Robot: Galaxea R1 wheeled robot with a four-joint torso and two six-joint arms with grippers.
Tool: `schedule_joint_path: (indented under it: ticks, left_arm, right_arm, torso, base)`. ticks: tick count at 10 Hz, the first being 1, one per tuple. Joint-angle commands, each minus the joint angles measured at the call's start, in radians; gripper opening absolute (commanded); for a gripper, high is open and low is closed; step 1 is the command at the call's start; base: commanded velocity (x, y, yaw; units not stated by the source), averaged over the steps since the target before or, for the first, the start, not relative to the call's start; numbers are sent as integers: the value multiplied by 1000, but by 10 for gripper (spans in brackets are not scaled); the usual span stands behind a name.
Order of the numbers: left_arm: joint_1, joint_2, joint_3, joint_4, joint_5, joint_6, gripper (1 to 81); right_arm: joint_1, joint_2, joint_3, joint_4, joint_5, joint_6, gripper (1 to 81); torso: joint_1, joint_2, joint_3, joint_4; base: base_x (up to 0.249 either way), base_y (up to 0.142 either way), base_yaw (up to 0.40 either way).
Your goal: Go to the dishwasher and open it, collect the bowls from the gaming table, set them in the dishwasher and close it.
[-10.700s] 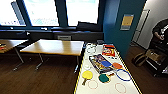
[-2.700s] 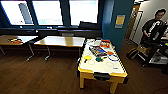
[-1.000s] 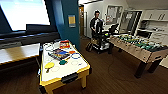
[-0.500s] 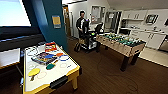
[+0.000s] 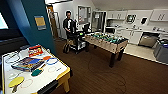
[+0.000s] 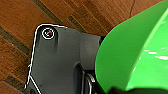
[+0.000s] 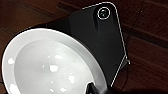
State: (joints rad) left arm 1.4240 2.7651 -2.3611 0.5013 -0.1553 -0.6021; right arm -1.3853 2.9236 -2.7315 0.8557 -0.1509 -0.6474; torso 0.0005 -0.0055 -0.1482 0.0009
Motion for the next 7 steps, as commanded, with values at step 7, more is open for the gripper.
schedule_joint_path:
  ticks: [7]
  left_arm:
    - [-43, -18, 8, 10, 30, 2, 10]
  right_arm:
    - [53, -7, -2, -7, -82, -8, 10]
  torso:
    - [0, 0, 0, 0]
  base:
    - [0, 0, -378]
